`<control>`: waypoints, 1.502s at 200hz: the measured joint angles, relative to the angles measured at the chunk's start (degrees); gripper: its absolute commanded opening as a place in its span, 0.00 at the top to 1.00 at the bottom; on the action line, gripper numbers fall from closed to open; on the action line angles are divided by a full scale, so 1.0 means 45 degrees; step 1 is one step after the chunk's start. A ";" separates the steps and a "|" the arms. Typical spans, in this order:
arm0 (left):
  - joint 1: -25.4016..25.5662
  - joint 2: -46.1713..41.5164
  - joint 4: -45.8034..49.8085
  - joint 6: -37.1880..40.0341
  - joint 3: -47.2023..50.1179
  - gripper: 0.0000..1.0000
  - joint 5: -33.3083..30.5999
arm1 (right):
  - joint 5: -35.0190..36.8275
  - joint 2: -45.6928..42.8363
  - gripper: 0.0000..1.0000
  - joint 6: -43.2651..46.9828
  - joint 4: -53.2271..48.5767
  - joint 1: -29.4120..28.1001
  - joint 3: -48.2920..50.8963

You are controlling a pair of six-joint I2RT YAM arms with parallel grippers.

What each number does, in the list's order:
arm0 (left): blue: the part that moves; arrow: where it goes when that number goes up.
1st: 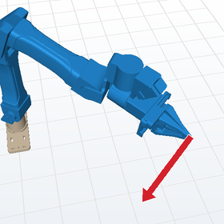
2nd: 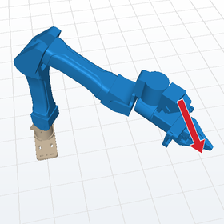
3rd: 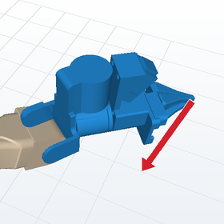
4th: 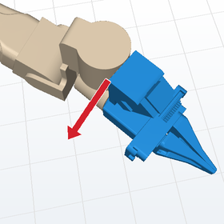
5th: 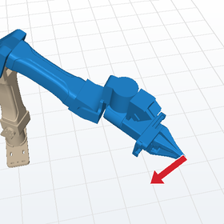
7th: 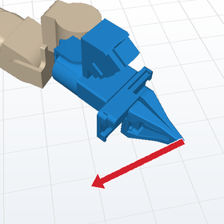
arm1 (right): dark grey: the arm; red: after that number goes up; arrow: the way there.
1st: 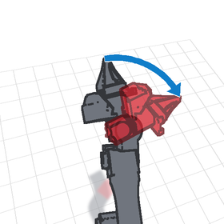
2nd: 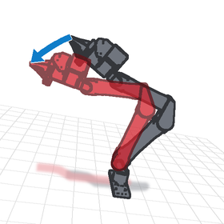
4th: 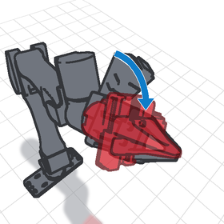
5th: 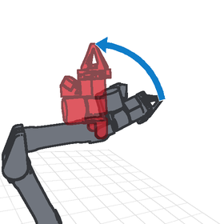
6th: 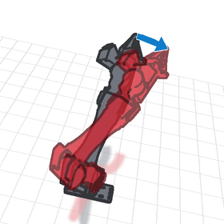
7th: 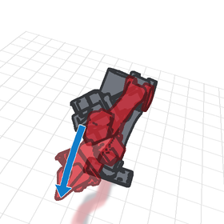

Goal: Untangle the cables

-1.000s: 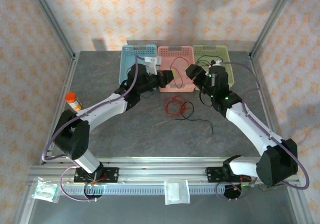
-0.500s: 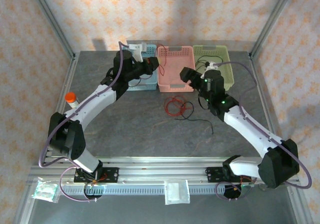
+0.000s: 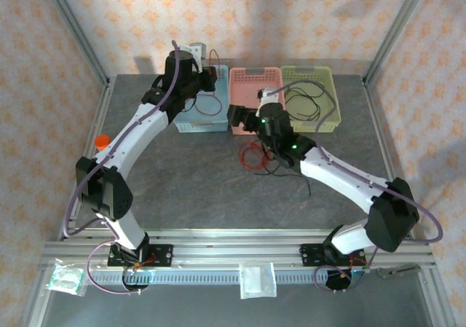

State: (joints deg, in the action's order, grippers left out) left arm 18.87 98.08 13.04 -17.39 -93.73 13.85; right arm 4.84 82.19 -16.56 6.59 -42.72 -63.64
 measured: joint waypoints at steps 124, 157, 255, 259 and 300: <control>-0.0719 0.6062 0.4274 0.1370 -0.6994 1.00 -0.2642 | 0.2181 0.1341 0.07 -0.1049 -0.0942 -0.0267 -0.0374; -0.0719 0.6664 0.5357 0.1894 -0.7407 1.00 -0.3541 | 0.1919 0.0855 0.06 -0.1467 -0.1253 0.0588 0.0355; 0.0811 0.9214 0.6868 0.3526 -0.9010 1.00 -0.8024 | 0.1394 0.0461 0.07 -0.1865 -0.2249 0.1088 0.0962; 0.0860 0.9306 0.6931 0.3555 -0.9015 1.00 -0.8194 | 0.1394 0.0423 0.07 -0.1904 -0.2268 0.1093 0.0991; 0.0874 0.9573 0.7349 0.3730 -0.9034 0.80 -0.9685 | 0.1399 0.0160 0.08 -0.2123 -0.2424 0.1107 0.1190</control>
State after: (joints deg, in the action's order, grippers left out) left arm 22.81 141.16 46.11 -0.60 -134.39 -29.74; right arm 11.14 82.91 -26.11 -4.32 -37.74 -58.28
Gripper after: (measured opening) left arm 0.124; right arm 0.926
